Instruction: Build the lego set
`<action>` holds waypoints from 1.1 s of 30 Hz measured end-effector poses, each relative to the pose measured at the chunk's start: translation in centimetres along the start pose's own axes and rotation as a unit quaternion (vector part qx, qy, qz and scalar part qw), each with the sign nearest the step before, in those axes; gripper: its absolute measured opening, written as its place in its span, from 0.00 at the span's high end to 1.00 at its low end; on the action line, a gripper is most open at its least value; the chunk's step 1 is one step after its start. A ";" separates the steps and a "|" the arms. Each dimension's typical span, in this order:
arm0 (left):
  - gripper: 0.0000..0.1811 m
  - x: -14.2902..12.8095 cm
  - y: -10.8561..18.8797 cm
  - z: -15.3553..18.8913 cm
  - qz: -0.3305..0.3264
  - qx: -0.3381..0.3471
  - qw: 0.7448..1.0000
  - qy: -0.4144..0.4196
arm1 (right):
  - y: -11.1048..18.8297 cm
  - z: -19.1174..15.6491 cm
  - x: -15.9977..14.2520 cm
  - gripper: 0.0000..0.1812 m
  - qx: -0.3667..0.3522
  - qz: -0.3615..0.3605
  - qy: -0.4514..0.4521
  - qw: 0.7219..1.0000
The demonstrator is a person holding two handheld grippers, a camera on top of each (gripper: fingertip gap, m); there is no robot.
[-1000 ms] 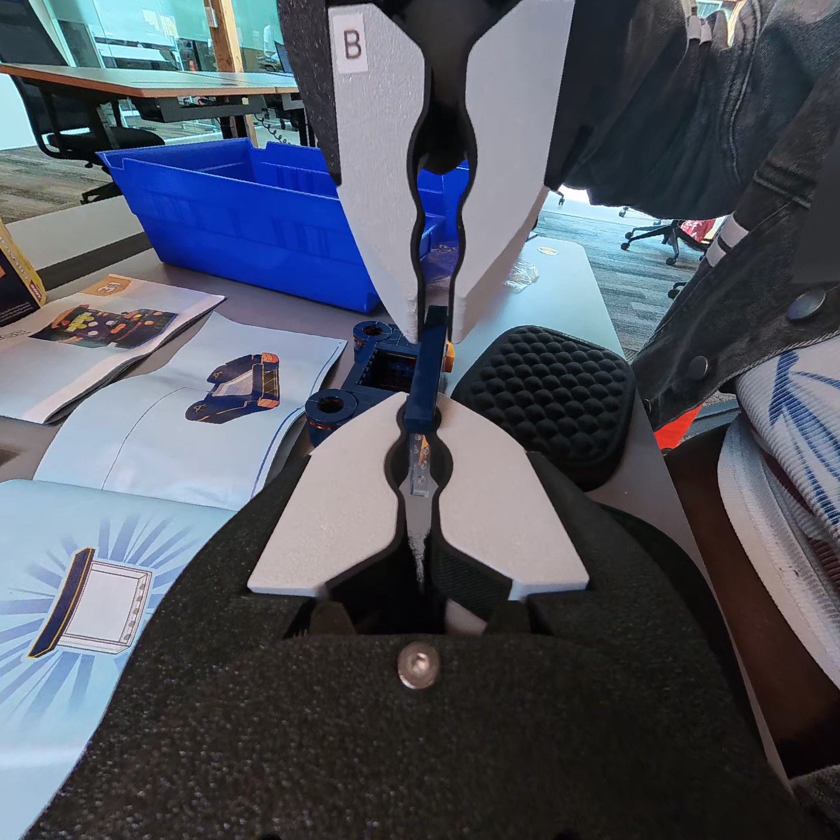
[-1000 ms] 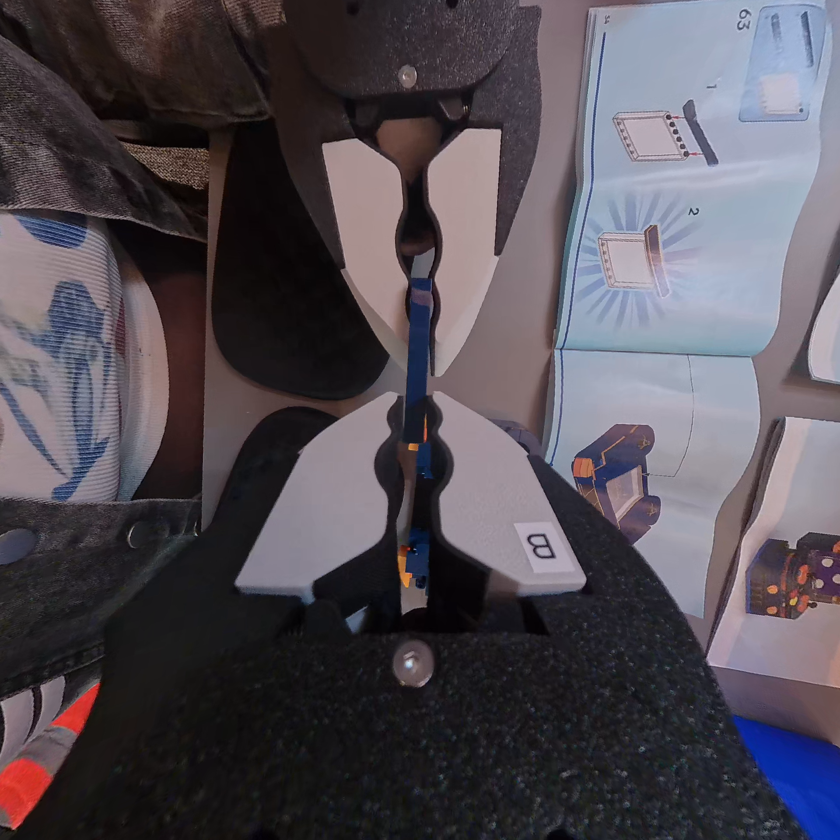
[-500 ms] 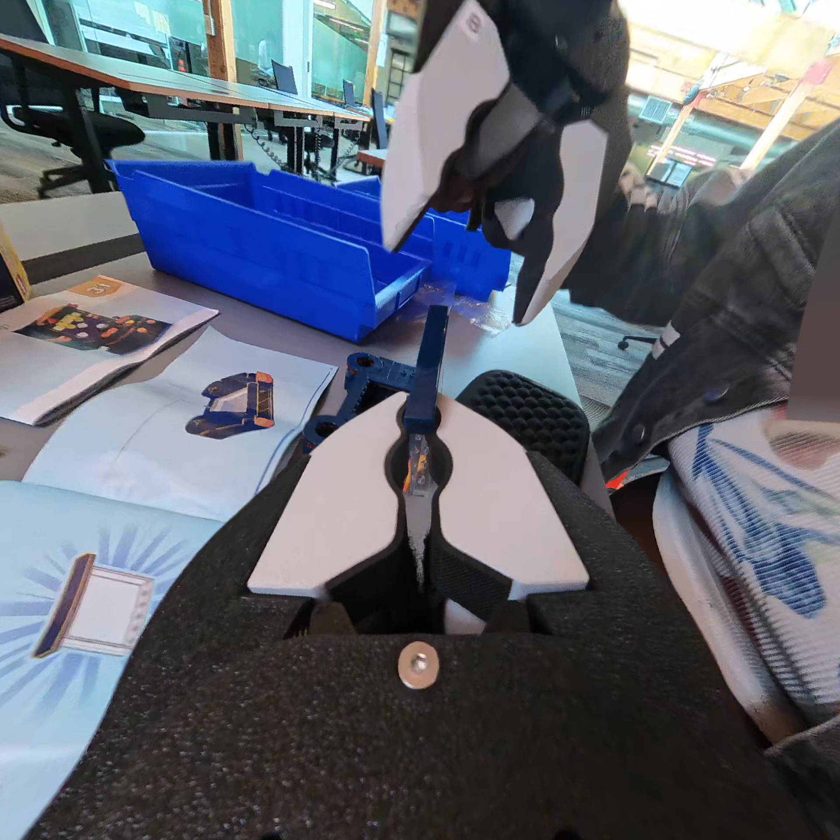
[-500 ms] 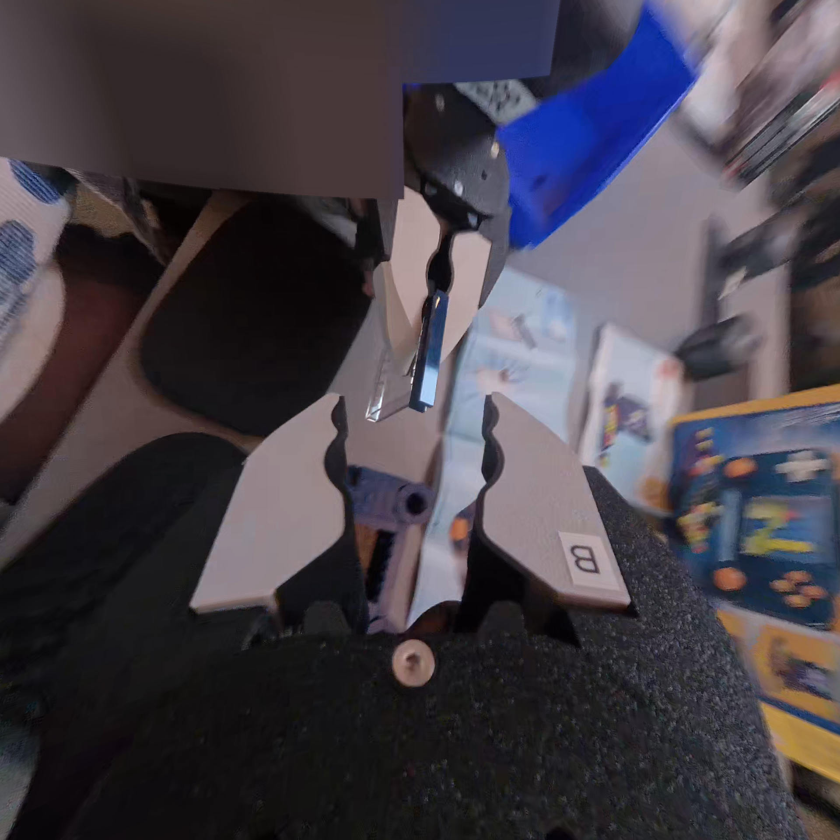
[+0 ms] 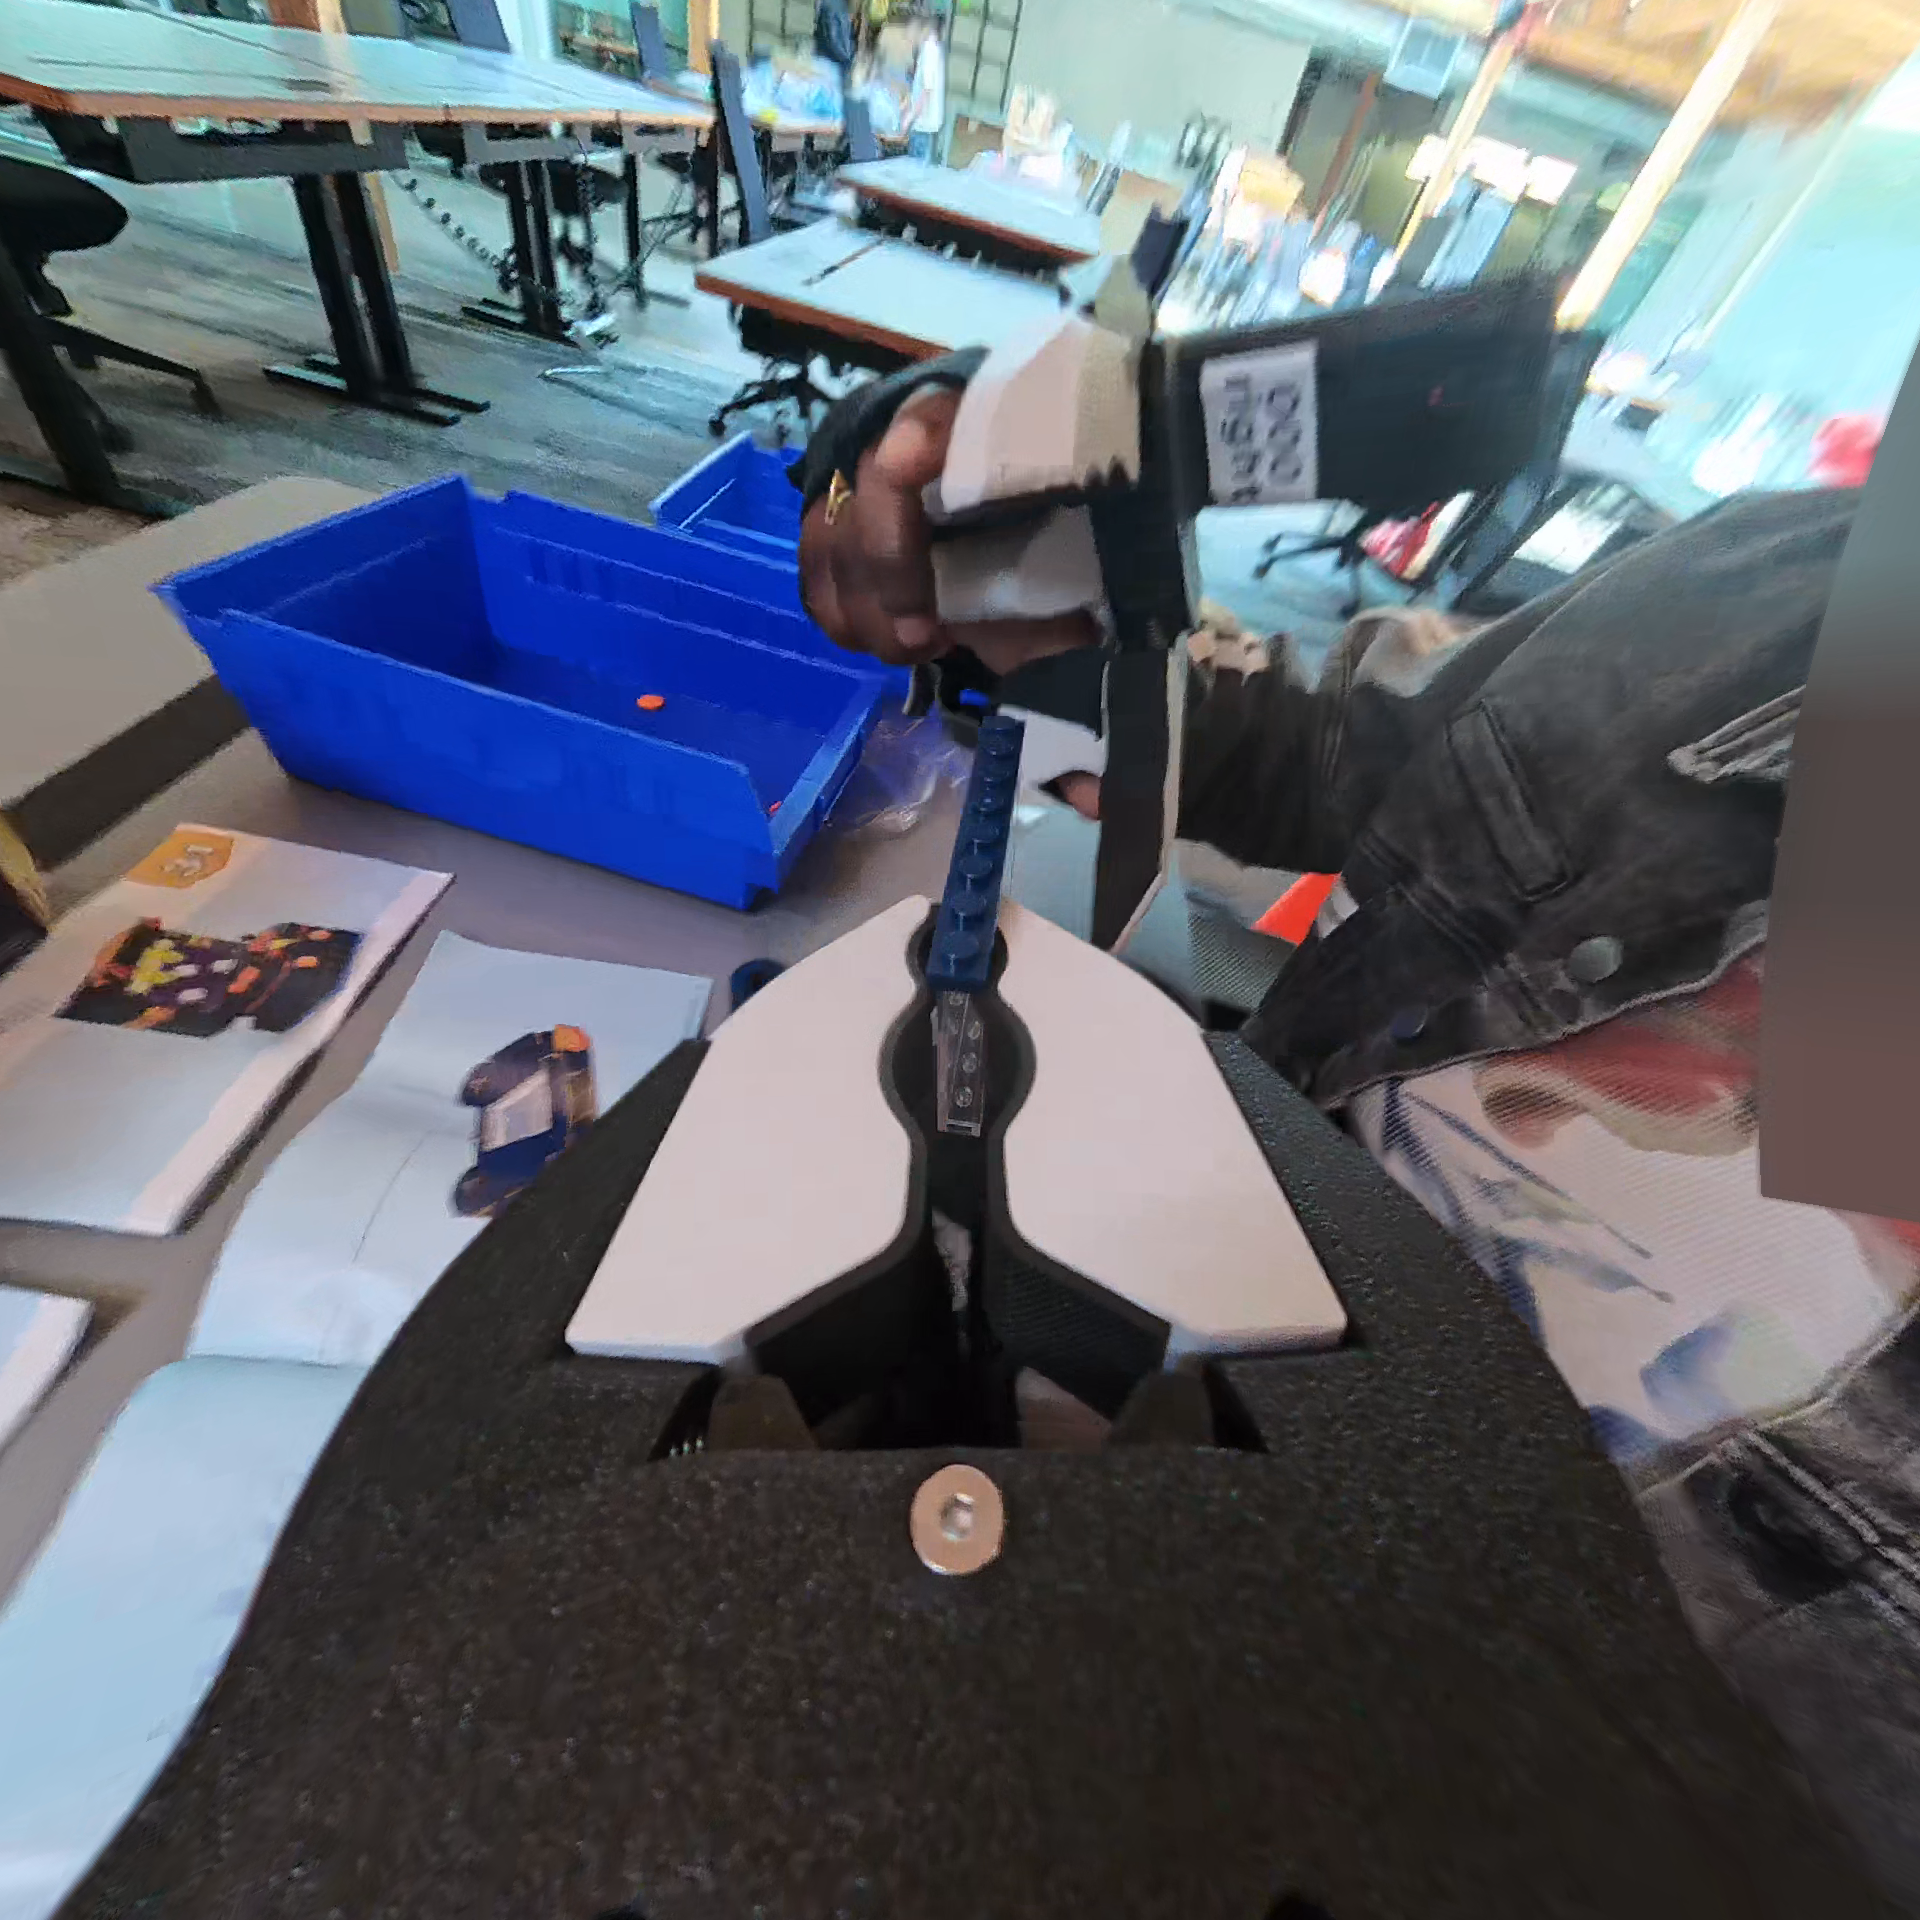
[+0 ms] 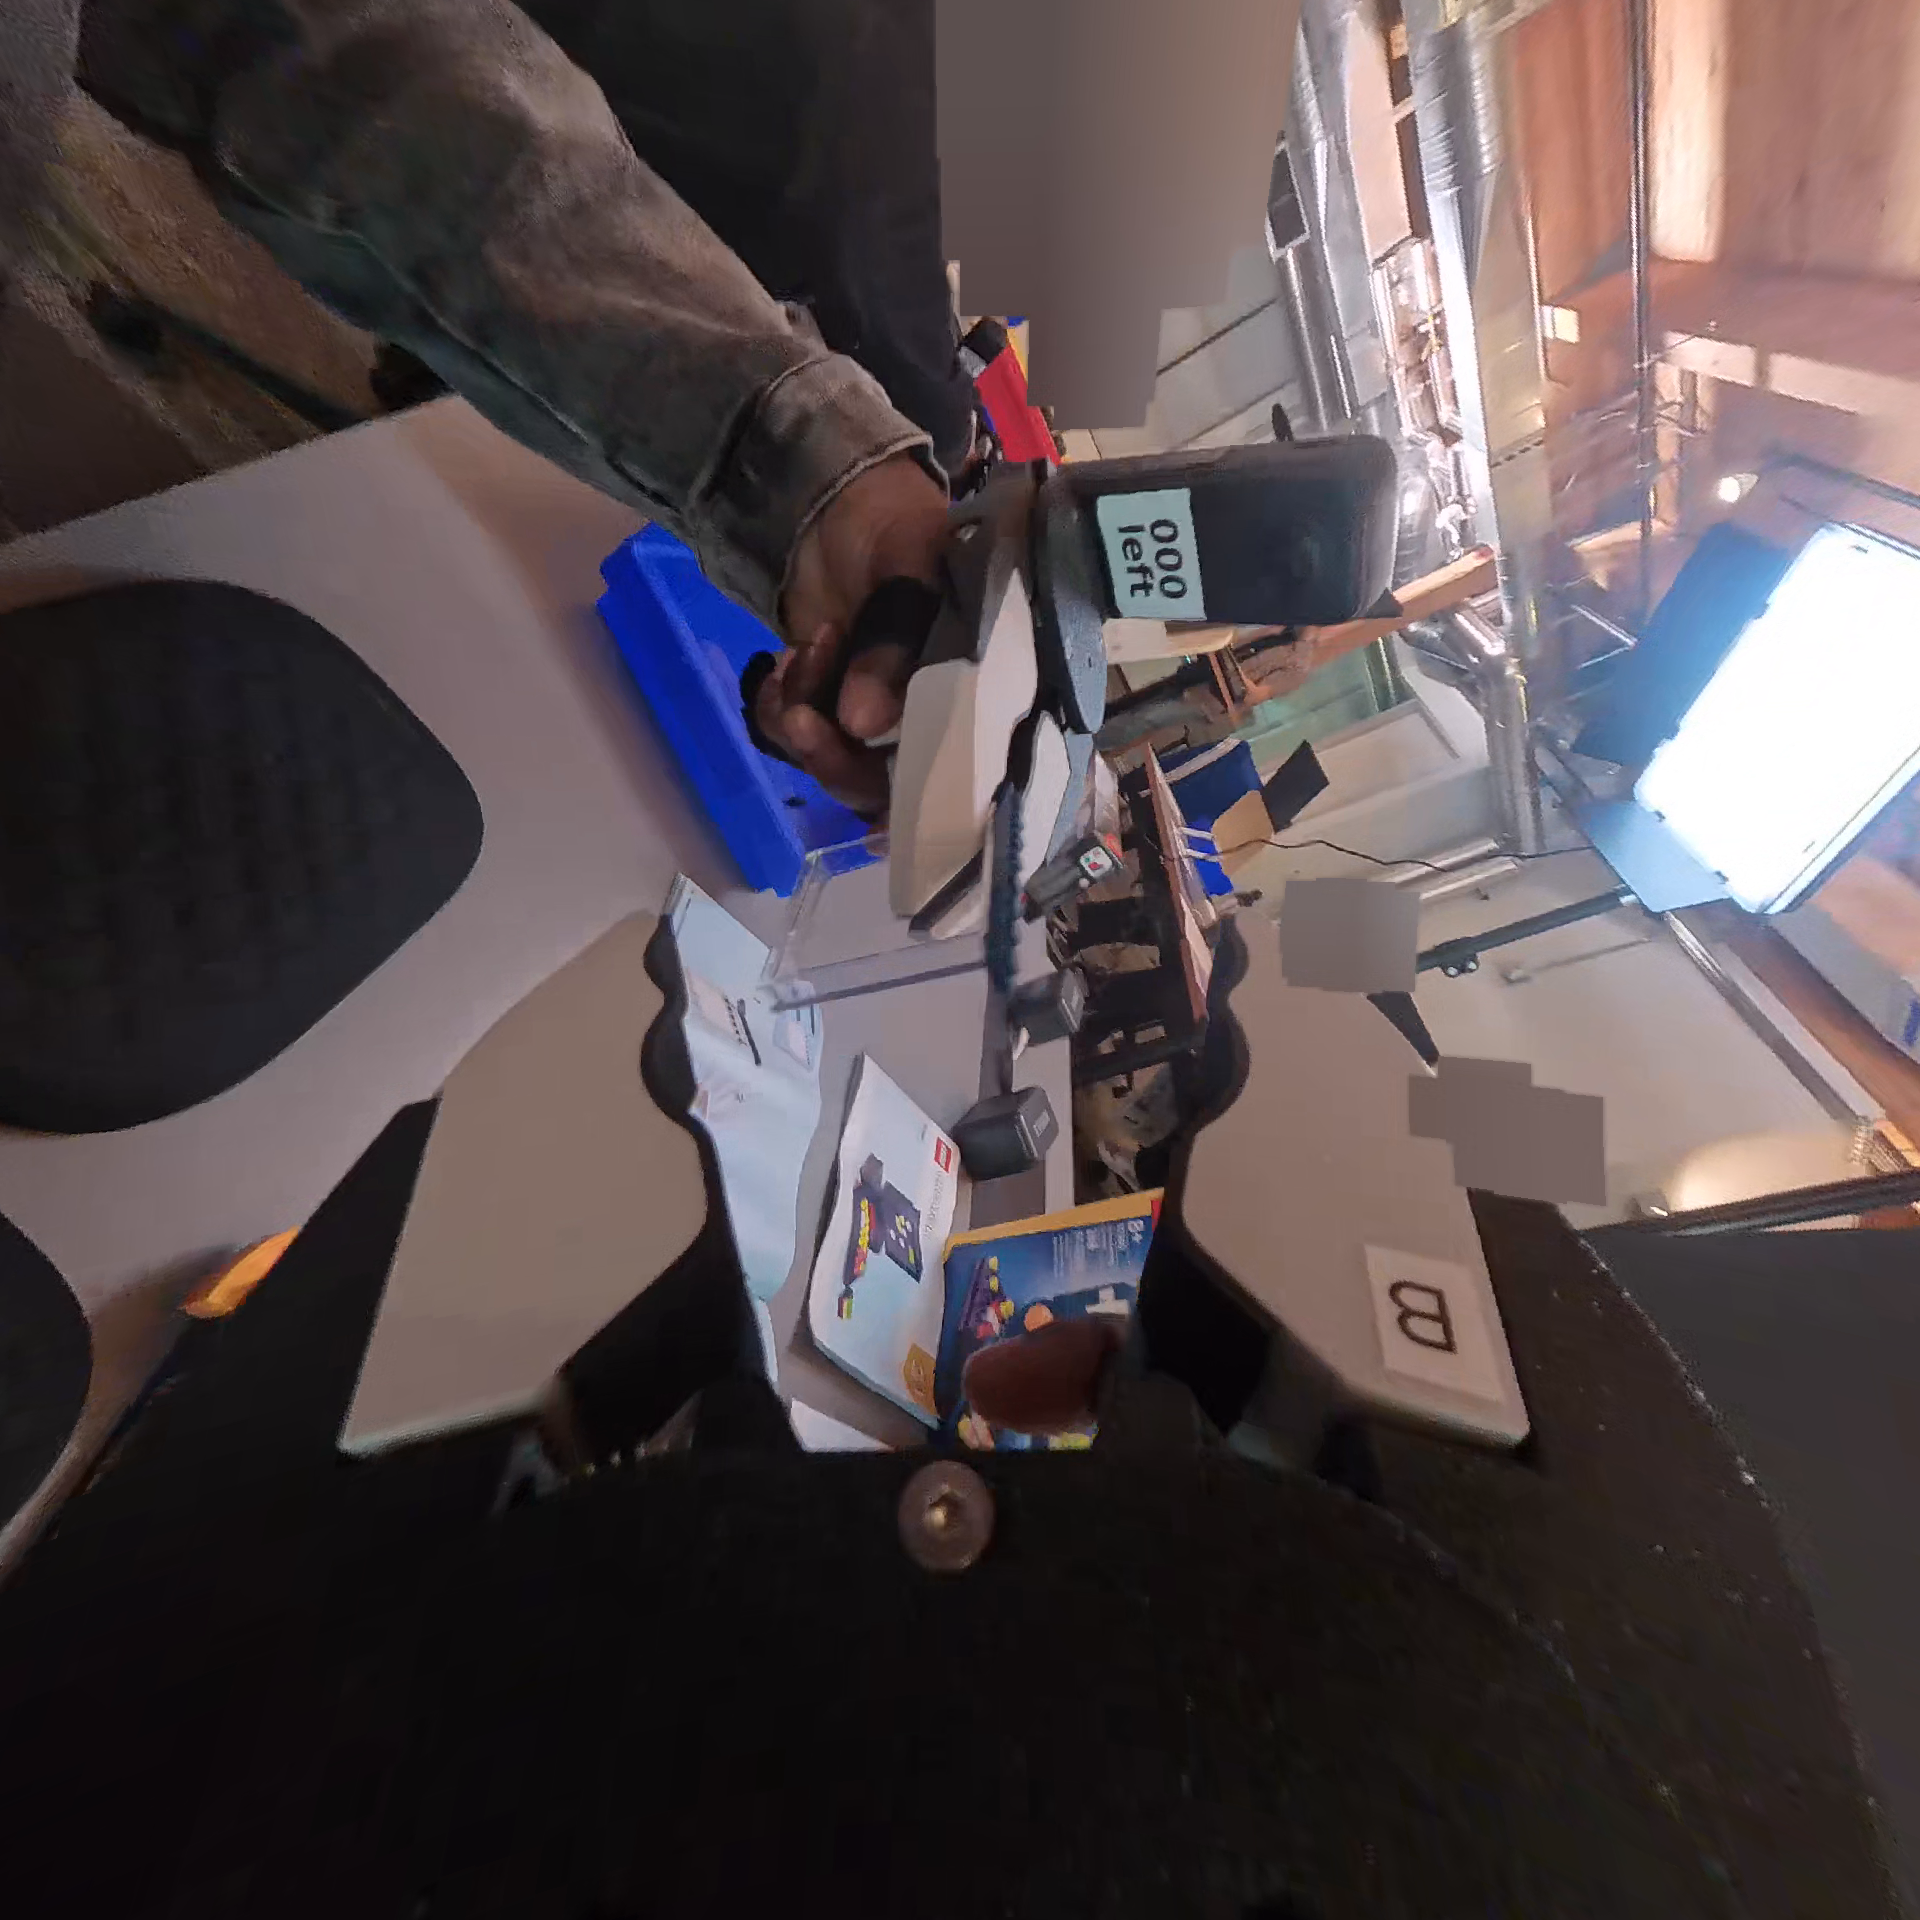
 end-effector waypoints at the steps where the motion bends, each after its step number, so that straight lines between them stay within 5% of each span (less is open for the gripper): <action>1: 0.98 0.1 -0.1 0.0 -0.018 0.012 1.000 -0.012 | 0.2 0.3 0.1 0.49 0.005 0.016 -0.018 1.000; 5: 0.98 -2.9 0.7 0.2 -0.070 0.060 0.994 -0.051 | 2.3 0.0 -0.7 0.60 0.017 0.049 -0.148 0.988; 10: 0.98 -8.5 2.6 0.3 -0.054 0.127 0.989 -0.046 | 3.3 -4.3 -6.2 0.80 0.069 -0.081 -0.321 0.941; 14: 0.98 -11.2 4.5 1.3 -0.058 0.169 0.983 -0.044 | 0.3 -7.4 -9.2 0.84 0.173 -0.168 -0.404 0.882; 21: 0.98 -12.9 7.3 3.0 -0.030 0.206 0.978 -0.021 | -7.1 -9.2 -13.4 0.93 0.251 -0.234 -0.482 0.806; 33: 0.98 -13.9 6.8 2.3 -0.003 0.178 0.984 -0.001 | -10.8 -11.6 -15.6 0.97 0.276 -0.302 -0.440 0.799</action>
Point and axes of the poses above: each gripper's, where its closed fingertips meet, y back along the fingers, x out of its top, z = x × y across the jaws, the point moved 8 cm from there along y, back along the fingers, and after that the axes turned 9 degrees about z, right-handed, at the moved point
